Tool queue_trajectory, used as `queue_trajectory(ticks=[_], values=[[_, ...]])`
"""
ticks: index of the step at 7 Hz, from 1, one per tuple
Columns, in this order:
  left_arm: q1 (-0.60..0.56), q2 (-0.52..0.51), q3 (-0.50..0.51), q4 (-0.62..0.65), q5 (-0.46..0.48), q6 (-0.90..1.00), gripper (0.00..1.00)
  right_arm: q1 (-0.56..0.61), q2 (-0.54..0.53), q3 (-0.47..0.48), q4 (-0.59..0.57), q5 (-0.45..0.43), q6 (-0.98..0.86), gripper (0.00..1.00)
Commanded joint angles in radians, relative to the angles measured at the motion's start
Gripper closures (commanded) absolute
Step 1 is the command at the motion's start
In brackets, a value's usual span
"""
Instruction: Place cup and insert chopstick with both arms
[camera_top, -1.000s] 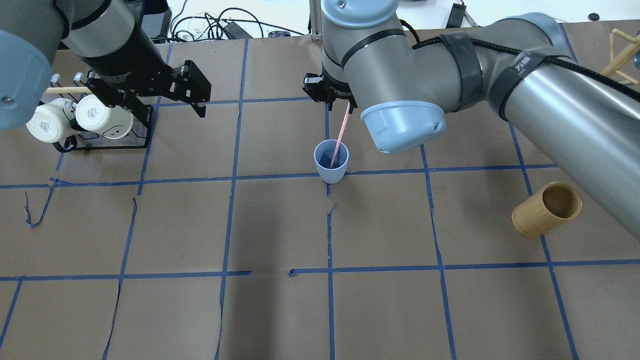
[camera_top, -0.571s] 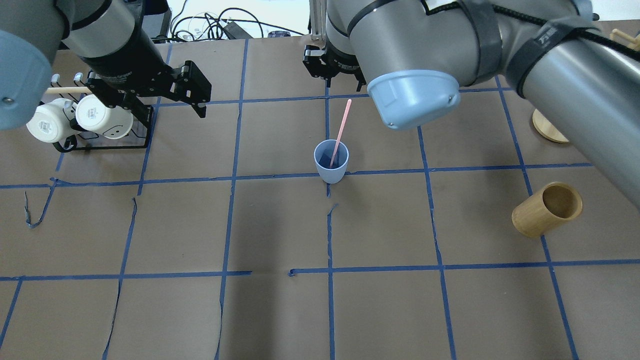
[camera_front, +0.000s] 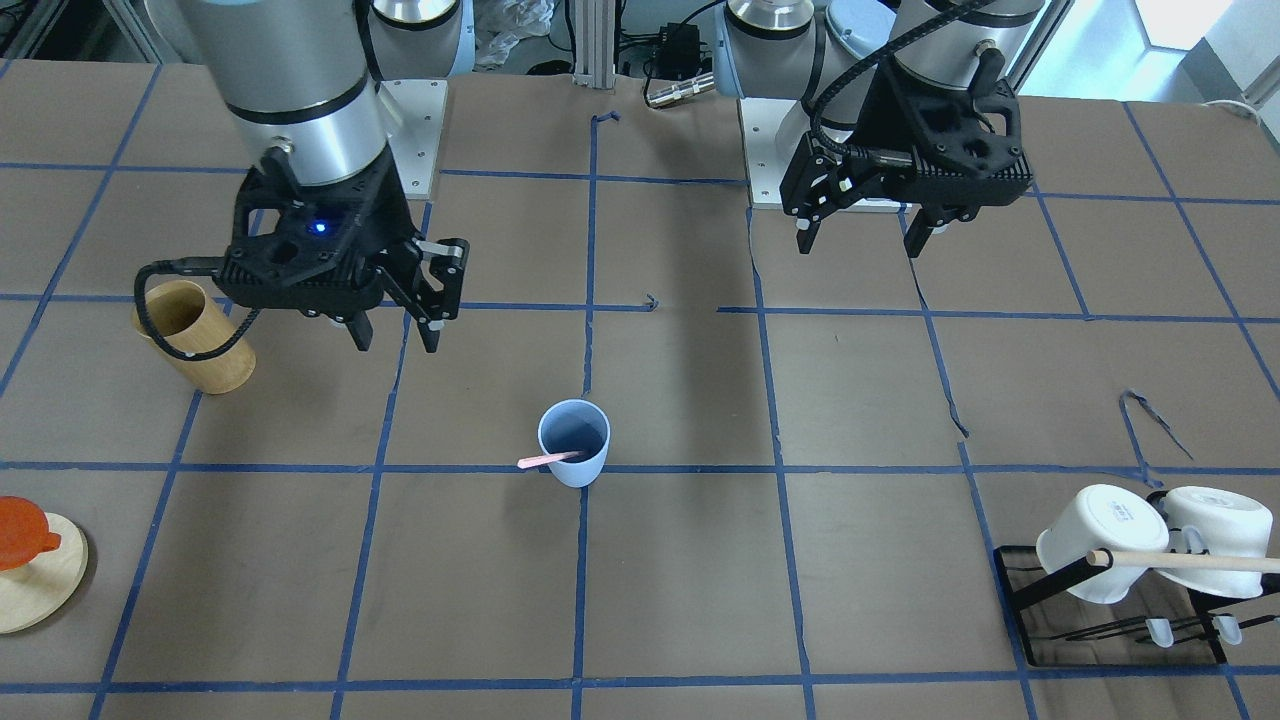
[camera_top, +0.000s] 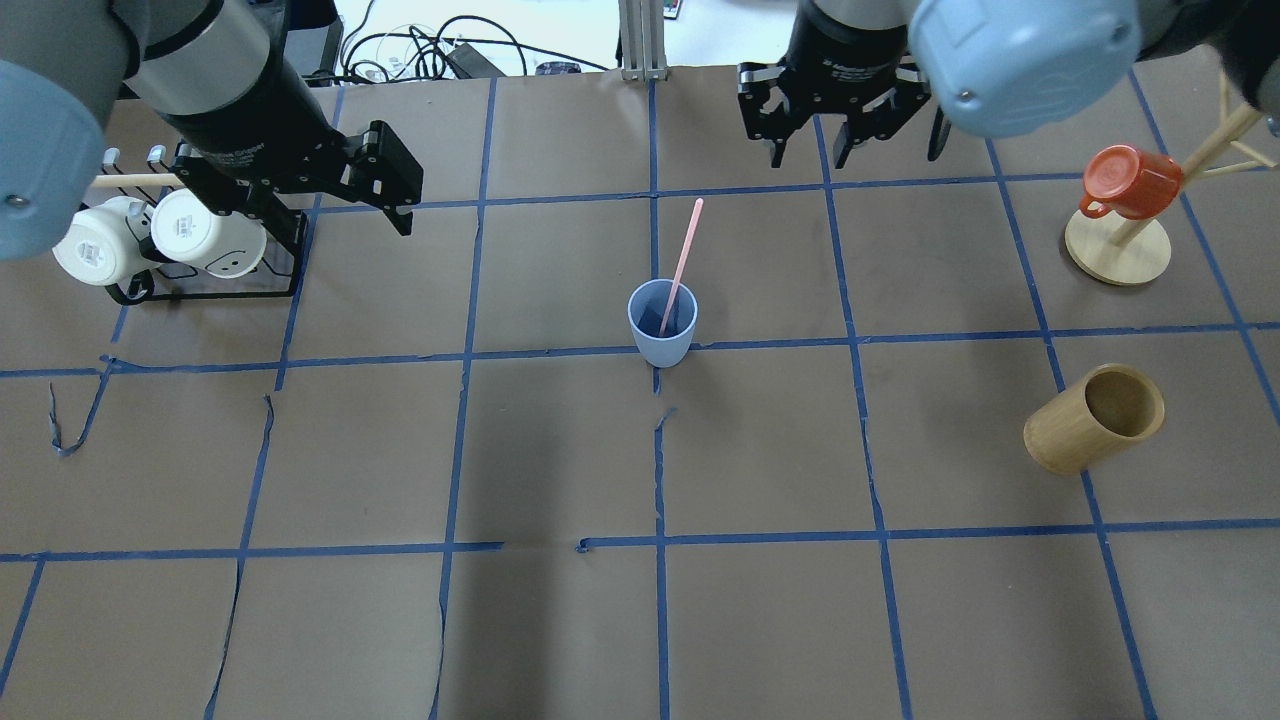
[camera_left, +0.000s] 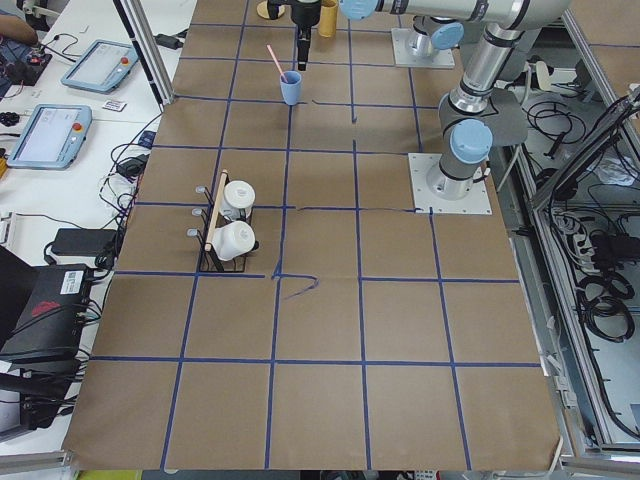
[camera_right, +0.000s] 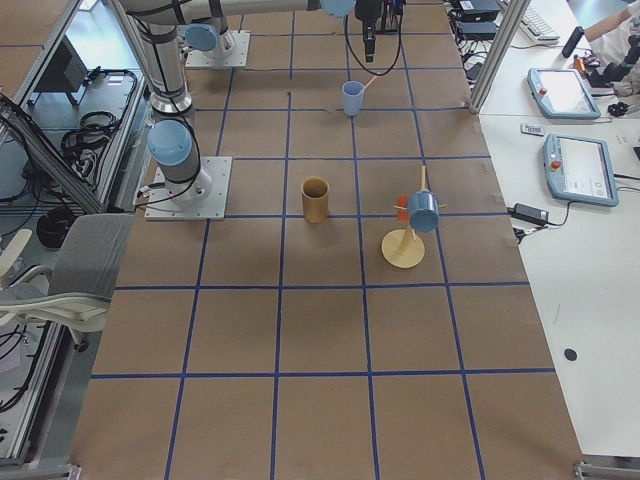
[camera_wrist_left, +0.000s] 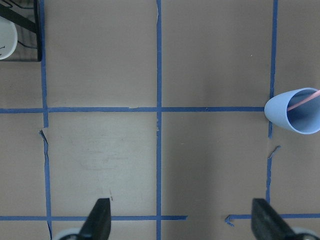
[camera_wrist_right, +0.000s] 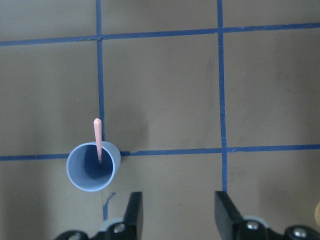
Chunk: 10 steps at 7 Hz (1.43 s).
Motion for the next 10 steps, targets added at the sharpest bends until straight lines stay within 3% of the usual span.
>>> queue_trajectory(ticks=[1,2,6,8,9,10], values=[[0.0,0.0,0.0,-0.001,-0.001,0.0,0.0,-0.044,-0.093,0.001,0.246,0.017,-0.159,0.39],[-0.002,0.001,0.0,0.0,-0.001,0.0,0.0,-0.05,-0.128,0.001,0.269,0.003,-0.255,0.31],[0.0,0.001,0.0,0.0,-0.003,0.0,0.0,-0.132,-0.142,0.011,0.26,0.009,-0.29,0.28],[0.0,0.001,0.0,0.0,-0.004,0.0,0.0,-0.132,-0.124,0.022,0.157,0.012,-0.276,0.28],[0.0,0.001,0.0,0.0,-0.004,0.0,0.0,-0.135,-0.121,0.031,0.152,0.018,-0.279,0.09],[0.0,0.001,0.0,0.0,-0.003,0.0,0.0,-0.133,-0.122,0.036,0.107,0.011,-0.27,0.07]])
